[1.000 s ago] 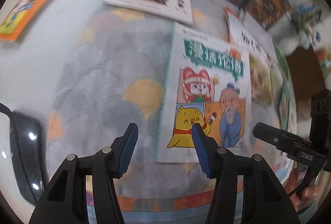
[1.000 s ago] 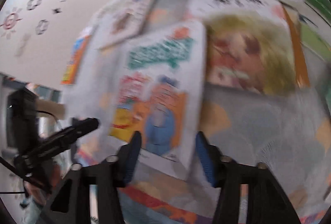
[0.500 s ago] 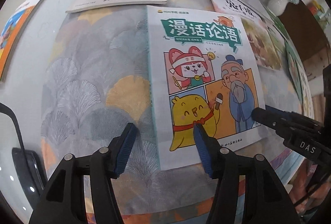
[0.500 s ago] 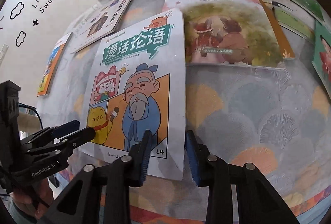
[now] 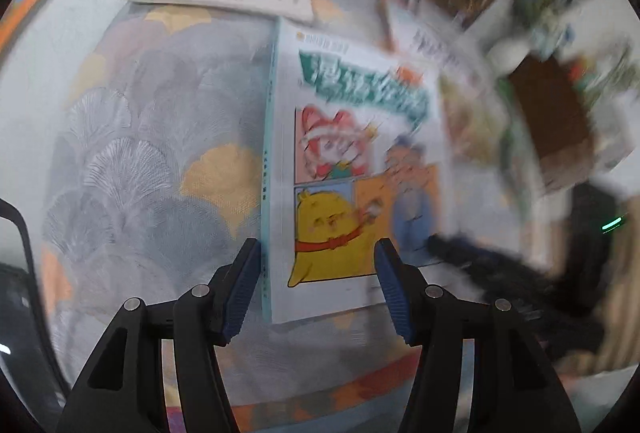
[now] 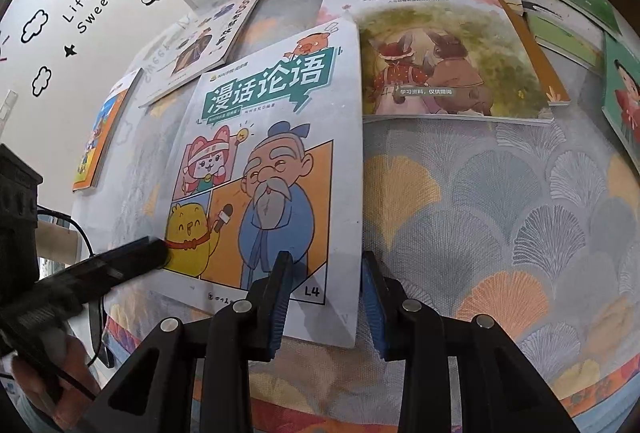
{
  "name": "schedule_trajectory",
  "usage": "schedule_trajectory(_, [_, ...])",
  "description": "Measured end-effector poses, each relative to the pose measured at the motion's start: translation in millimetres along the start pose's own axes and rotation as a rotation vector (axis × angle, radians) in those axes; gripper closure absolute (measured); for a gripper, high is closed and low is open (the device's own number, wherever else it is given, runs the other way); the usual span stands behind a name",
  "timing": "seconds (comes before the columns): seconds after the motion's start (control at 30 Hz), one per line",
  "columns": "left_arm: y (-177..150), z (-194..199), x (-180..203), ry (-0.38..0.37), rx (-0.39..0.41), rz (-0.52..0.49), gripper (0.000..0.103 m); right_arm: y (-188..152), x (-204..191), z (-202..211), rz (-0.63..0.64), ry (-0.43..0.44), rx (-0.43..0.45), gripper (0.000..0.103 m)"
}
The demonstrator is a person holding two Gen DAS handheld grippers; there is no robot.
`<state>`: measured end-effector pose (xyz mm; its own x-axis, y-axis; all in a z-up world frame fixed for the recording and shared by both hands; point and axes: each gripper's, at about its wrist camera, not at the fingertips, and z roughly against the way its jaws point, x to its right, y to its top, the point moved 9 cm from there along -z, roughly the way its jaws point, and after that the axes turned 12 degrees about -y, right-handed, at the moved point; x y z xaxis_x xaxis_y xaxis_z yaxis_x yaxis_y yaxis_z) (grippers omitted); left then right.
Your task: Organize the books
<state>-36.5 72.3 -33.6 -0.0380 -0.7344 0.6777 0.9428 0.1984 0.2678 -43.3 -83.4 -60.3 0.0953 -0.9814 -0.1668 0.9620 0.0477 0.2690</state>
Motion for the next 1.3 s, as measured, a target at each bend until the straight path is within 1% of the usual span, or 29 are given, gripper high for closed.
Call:
schedule_trajectory(0.07, [7,16,8,-0.131,0.051,0.046,0.049,0,1,-1,-0.02,0.017,-0.007,0.068])
schedule_trajectory(0.13, [13,25,13,-0.243,0.084,0.106,0.049,0,3,-1,-0.04,0.033,-0.01,0.068])
schedule_trajectory(0.17, [13,26,13,-0.259,0.088,0.118,0.049,0,4,0,-0.045,0.038,-0.011,0.068])
schedule_trajectory(0.2, [13,25,12,-0.26,0.088,0.125,0.049,0,4,0,-0.047,0.04,-0.01,0.067])
schedule_trajectory(0.23, [13,22,8,-0.229,0.082,0.117,0.051,0,4,0,-0.048,0.041,-0.01,0.067])
schedule_trajectory(0.33, [5,7,0,-0.096,0.04,0.05,0.063,-1,3,1,-0.047,0.043,-0.003,0.067])
schedule_trajectory(0.4, [3,-8,1,-0.065,0.009,0.041,0.074,-1,3,2,-0.056,0.051,0.0,0.067])
schedule_trajectory(0.47, [0,-15,-2,-0.053,-0.004,0.035,0.075,-1,5,3,-0.073,0.067,-0.001,0.067])
schedule_trajectory(0.53, [-1,-17,-1,-0.043,0.001,0.024,0.082,-2,7,3,-0.091,0.086,-0.007,0.067])
schedule_trajectory(0.6, [2,-18,-1,-0.077,-0.004,0.043,0.087,-2,11,5,-0.109,0.118,-0.026,0.067])
schedule_trajectory(0.7, [8,-25,3,-0.17,-0.024,0.09,0.087,-3,27,8,-0.191,0.195,-0.076,0.066])
schedule_trajectory(0.77, [11,-31,9,-0.252,-0.042,0.14,0.089,-4,41,11,-0.251,0.242,-0.098,0.064])
schedule_trajectory(0.9, [20,-33,23,-0.357,-0.043,0.204,0.089,-12,61,18,-0.33,0.317,-0.115,0.051])
schedule_trajectory(0.97, [25,-32,32,-0.392,-0.051,0.224,0.089,-18,67,19,-0.377,0.39,-0.128,0.048])
schedule_trajectory(1.03, [28,-33,41,-0.386,-0.062,0.232,0.089,-24,69,18,-0.421,0.441,-0.139,0.046])
schedule_trajectory(1.07, [29,-35,46,-0.366,-0.078,0.217,0.089,-25,70,17,-0.446,0.458,-0.136,0.046])
schedule_trajectory(1.13, [32,-38,52,-0.32,-0.084,0.173,0.089,-25,74,18,-0.474,0.478,-0.133,0.044])
schedule_trajectory(1.23, [28,-47,44,-0.245,-0.111,0.157,0.089,-27,74,20,-0.468,0.465,-0.127,0.044])
schedule_trajectory(1.3, [22,-53,39,-0.222,-0.127,0.161,0.089,-26,72,22,-0.446,0.438,-0.125,0.043])
